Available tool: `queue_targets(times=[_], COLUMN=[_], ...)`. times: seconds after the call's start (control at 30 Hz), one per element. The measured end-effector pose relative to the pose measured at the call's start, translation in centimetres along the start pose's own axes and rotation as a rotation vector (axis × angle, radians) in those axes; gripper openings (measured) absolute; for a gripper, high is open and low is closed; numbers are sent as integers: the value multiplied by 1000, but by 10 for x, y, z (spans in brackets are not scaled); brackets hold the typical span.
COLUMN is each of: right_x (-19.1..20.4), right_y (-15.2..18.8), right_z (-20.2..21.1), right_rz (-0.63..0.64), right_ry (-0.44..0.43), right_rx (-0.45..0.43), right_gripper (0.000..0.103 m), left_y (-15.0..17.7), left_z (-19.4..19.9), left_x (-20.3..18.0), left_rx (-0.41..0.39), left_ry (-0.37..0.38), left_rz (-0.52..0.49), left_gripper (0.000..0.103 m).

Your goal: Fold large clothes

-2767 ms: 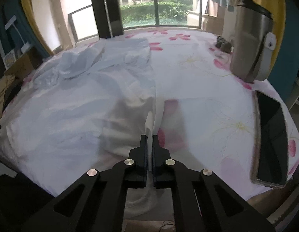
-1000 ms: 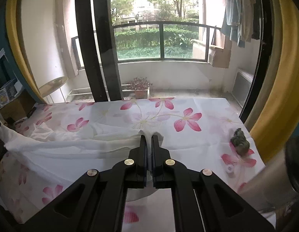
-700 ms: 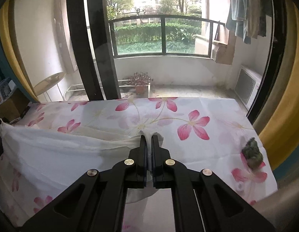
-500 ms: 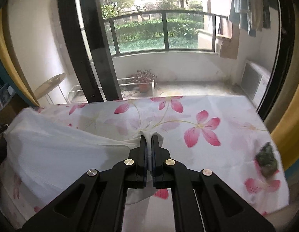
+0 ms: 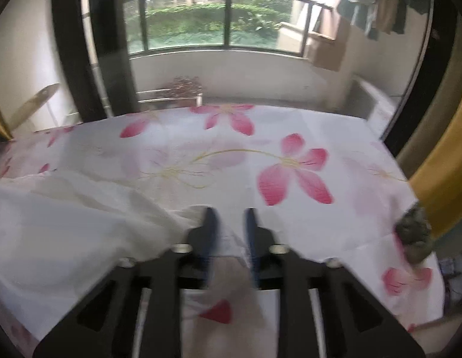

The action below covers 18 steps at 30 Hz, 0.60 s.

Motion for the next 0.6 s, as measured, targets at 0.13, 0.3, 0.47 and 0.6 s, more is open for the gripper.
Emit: queue_targets(times=[0.13, 0.3, 0.47, 0.6], right_x=[2, 65, 152, 196], right_y=[-16, -17, 12, 40], right_z=[40, 86, 111, 116], right_rz=[50, 210, 385, 470], right_ry=[49, -58, -245, -348], right_rx=[-112, -198, -205, -172], right_gripper=[57, 64, 64, 64], left_y=[-14, -9, 26, 49], left_z=[30, 57, 69, 74], left_x=[-1, -50, -122, -160], left_rx=[-82, -107, -55, -29], left_ry=[1, 117, 284, 368], left_rz=[-18, -127, -257, -334], left_gripper=[45, 48, 48, 48])
Point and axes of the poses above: each gripper's, at about its wrist camera, not at the fingertips, and z roughly against the way its jaws point, x to its left, y to its underside, the point moved 10 cm from there along -z, roughly the way its jaws point, and after that the axes turned 7 degrees about -x, right-handed, at the moved point
